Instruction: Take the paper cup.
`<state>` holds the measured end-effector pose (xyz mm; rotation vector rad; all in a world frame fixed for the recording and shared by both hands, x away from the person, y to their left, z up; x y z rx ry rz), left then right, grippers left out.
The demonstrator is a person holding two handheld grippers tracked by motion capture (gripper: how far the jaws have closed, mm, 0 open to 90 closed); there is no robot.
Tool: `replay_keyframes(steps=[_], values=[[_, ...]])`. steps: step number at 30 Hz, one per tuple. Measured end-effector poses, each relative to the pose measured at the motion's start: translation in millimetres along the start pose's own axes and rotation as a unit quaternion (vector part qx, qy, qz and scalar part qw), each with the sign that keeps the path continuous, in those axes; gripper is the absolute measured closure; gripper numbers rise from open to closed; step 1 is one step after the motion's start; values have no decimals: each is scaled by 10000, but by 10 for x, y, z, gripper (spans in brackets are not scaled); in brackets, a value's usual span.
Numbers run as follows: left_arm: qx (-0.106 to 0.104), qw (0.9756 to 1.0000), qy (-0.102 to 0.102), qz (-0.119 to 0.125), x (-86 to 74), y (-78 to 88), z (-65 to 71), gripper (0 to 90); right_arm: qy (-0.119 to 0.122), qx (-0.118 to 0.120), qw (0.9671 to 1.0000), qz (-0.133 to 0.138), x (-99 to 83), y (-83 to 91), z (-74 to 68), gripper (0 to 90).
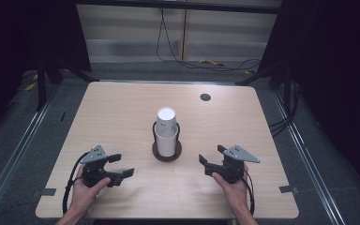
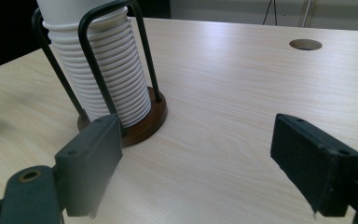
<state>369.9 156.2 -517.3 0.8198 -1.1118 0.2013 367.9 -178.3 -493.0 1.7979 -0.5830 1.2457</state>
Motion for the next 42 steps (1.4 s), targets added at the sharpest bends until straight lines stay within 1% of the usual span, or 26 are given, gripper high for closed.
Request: replay_keyframes(steps=[1,2,5,7,10,13,14,15,16,18,20,22,25,26,29,31,33,35,36,38,40,41,42], values=[[-21,10000,46,36,7,5,7,161,-19,21,10000,-1,0,1,-2,161],[-7,10000,49,60,15,12,5,161,-15,37,10000,10,2,1,0,163],[17,10000,-3,80,28,24,-6,161,-66,30,10000,12,0,1,7,174],[21,10000,-14,68,30,20,-7,161,-54,59,10000,2,0,3,5,180],[-28,10000,-17,70,30,-5,6,161,-40,123,9999,5,5,0,-5,187],[-84,9999,-74,14,17,-34,30,161,-39,209,9998,-50,12,-15,-19,205],[-112,9999,-80,-5,13,-37,40,160,-69,295,9995,-79,16,-13,-33,230],[-98,9999,-121,-20,10,-40,44,161,-110,391,9992,-71,24,-6,-52,236],[-117,9999,-97,-9,9,-39,57,161,-111,434,9990,-58,36,-5,-69,232],[-154,9998,-93,3,8,-33,74,161,-71,465,9989,-76,60,-2,-103,229],[-145,9998,-135,-3,7,-23,79,161,17,510,9986,-121,77,-9,-139,227],[-149,9998,-144,13,11,-19,81,161,24,598,9981,-123,89,-21,-175,224],[-134,9998,-140,7,9,-28,86,161,119,706,9973,-158,106,-42,-255,210],[-165,9997,-183,-1,5,-30,100,161,154,745,9970,-169,117,-45,-283,210],[-201,9996,-197,17,11,-29,116,161,170,907,9956,-185,164,-69,-360,209],[-211,9995,-220,-18,1,-34,120,161,208,960,9949,-234,204,-77,-397,208],[-232,9994,-236,-25,-6,-39,129,161,330,864,9953,-300,245,-70,-414,209],[-278,9993,-255,-24,-6,-37,142,161,309,922,9948,-312,294,-62,-432,206],[-264,9993,-251,-6,-3,-35,147,162,287,923,9948,-315,319,-60,-434,205],[-293,9993,-226,-10,-2,-36,158,162,239,969,9946,-300,366,-68,-436,213],[-304,9992,-247,-31,-7,-41,163,164,206,1029,9941,-258,415,-83,-435,226],[-300,9992,-273,-50,-10,-43,160,164,235,1051,9938,-276,439,-96,-436,225],[-313,9992,-238,-50,-11,-47,167,164,242,1039,9939,-268,470,-103,-434,228]])
Point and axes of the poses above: each handheld gripper's, and its own axes: y roughly backward along the jaws, x roughly out of its top, z roughly to its right, the point moved 7 cm from there along -y, roughly forward along the jaws, and after that the axes turned 6 degrees about x, right-handed, at the moved point
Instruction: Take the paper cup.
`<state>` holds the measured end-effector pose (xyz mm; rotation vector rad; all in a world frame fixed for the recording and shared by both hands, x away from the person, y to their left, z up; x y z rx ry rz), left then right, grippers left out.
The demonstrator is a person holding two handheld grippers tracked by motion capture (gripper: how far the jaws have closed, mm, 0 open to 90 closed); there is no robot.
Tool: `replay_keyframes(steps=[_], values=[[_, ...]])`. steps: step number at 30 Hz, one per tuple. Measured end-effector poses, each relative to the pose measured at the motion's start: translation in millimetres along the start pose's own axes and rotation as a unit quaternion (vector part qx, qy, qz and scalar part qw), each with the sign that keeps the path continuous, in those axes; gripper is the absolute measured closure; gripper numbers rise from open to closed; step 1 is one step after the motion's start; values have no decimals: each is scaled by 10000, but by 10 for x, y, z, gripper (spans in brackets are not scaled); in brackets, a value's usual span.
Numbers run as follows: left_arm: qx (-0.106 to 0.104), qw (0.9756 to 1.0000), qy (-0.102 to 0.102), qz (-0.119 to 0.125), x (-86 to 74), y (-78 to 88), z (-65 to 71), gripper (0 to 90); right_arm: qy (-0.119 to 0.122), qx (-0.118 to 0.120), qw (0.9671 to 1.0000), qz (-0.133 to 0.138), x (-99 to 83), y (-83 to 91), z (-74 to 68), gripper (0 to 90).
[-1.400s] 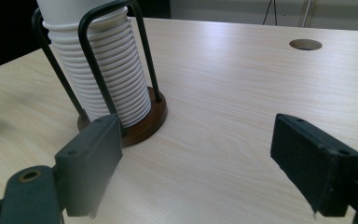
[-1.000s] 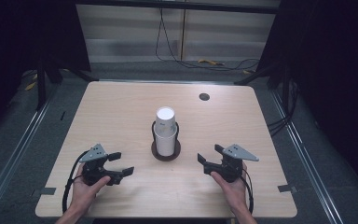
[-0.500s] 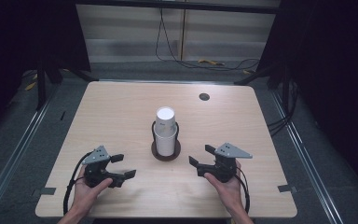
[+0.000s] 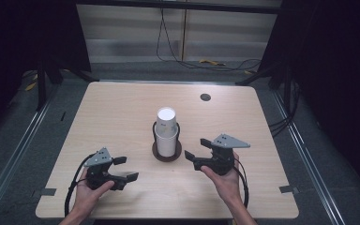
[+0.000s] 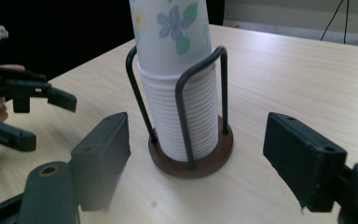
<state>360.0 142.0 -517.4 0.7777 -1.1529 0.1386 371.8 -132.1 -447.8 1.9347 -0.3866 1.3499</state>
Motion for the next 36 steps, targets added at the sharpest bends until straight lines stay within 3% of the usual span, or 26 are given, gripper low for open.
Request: replay_keyframes(steps=[14,24,36], values=[[-7,10000,5,-7,-9,1,6,165,-62,322,9994,-57,338,-165,24,192],[10,10000,-16,-33,-20,-3,0,165,124,528,9984,-142,590,-357,-43,195],[32,10000,13,-28,-24,6,-11,166,261,578,9978,-205,758,-554,-60,202]])
Point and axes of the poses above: each handheld gripper's, and its own axes: y roughly backward along the jaws, x roughly out of its top, z roughly to its right, the point moved 7 cm from there along -y, roughly forward along the jaws, and after that the axes turned 6 degrees about x, right-handed, at the moved point
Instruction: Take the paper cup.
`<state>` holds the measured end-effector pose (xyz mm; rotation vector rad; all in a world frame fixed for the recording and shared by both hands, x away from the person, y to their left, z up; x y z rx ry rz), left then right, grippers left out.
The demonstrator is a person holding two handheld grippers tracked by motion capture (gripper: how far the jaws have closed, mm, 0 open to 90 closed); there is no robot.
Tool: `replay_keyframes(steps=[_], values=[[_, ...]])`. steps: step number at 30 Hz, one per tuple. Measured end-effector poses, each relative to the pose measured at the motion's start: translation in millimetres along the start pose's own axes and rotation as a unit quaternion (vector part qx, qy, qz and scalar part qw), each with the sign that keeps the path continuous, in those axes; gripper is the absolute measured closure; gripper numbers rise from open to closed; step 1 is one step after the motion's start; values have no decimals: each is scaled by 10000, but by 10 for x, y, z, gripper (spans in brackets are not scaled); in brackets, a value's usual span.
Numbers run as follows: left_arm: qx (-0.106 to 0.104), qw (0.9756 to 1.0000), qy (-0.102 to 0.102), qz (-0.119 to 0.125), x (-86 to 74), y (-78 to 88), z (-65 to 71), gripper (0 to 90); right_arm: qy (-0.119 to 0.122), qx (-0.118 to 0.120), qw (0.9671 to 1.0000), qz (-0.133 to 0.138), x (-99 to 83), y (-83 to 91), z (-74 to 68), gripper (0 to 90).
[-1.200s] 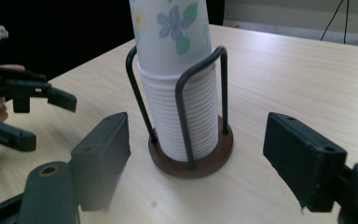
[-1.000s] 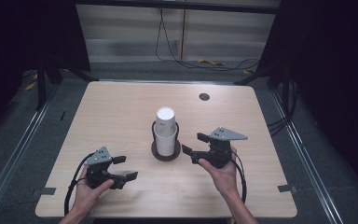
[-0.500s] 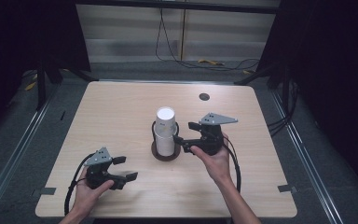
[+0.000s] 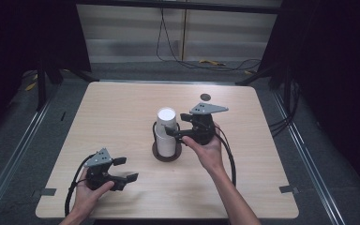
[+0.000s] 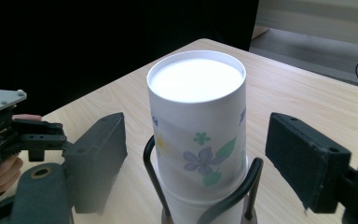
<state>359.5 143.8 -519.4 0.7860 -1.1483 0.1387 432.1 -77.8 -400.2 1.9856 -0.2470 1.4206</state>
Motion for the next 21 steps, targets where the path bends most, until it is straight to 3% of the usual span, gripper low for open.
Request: replay_keyframes(steps=[7,21], values=[[-12,10000,9,-16,-7,-2,2,171,-74,64,9999,-99,30,-115,1,203],[-49,10000,-14,-77,-28,-21,-1,171,39,-122,9998,-141,100,-251,37,222]])
Point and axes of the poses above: each handheld gripper's, and its own axes: y roughly backward along the jaws, x roughly out of its top, z roughly to its right, the point moved 7 cm from there along -y, roughly forward along the jaws, and after that the axes turned 6 degrees about x, right-handed, at the moved point
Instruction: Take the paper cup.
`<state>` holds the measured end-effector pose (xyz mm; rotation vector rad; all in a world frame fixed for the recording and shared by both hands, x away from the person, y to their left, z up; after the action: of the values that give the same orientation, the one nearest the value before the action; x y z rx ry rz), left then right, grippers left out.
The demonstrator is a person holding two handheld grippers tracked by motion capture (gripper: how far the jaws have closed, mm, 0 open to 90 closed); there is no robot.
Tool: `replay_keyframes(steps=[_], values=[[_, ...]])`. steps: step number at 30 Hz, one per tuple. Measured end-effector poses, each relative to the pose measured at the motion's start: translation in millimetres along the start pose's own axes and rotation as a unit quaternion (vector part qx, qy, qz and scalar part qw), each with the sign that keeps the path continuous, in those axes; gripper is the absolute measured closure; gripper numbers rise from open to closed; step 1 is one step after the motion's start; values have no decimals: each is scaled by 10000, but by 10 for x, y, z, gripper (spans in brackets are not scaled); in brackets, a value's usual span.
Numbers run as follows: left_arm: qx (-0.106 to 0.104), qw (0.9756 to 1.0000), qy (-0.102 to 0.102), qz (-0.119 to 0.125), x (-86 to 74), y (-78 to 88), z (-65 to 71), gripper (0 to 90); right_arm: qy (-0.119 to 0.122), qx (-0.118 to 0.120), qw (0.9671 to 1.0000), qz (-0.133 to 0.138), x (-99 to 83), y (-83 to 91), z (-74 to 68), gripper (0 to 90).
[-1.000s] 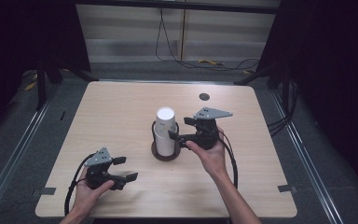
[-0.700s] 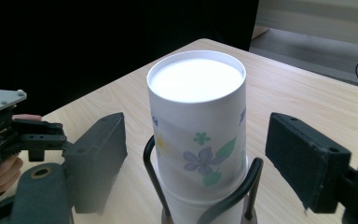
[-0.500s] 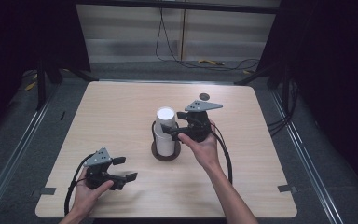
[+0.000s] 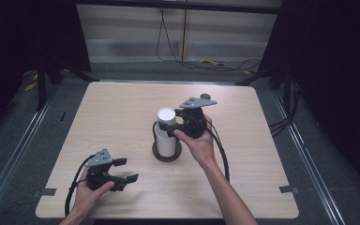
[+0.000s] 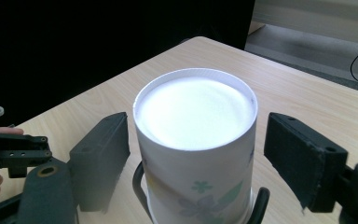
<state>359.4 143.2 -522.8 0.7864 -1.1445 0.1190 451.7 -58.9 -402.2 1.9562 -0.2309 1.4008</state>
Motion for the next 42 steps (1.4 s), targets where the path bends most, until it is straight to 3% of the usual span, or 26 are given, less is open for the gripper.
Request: replay_keyframes(steps=[8,22,42], values=[[-3,10000,0,2,0,-1,1,171,-2,75,10000,-44,10,-76,-11,240],[5,10000,1,-5,-4,-3,-4,172,123,-76,9999,-25,50,-77,-7,328],[-19,10000,15,-22,-10,-14,1,172,71,-18,9993,367,191,23,-18,337]])
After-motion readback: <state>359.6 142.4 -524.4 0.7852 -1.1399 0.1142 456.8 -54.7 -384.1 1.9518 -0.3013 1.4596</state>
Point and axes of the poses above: each handheld gripper's, and its own axes: y roughly backward along the jaws, x roughly out of its top, z roughly to its right, the point moved 7 cm from there along -y, roughly forward along the jaws, and after that the axes turned 6 degrees about x, right-handed, at the moved point
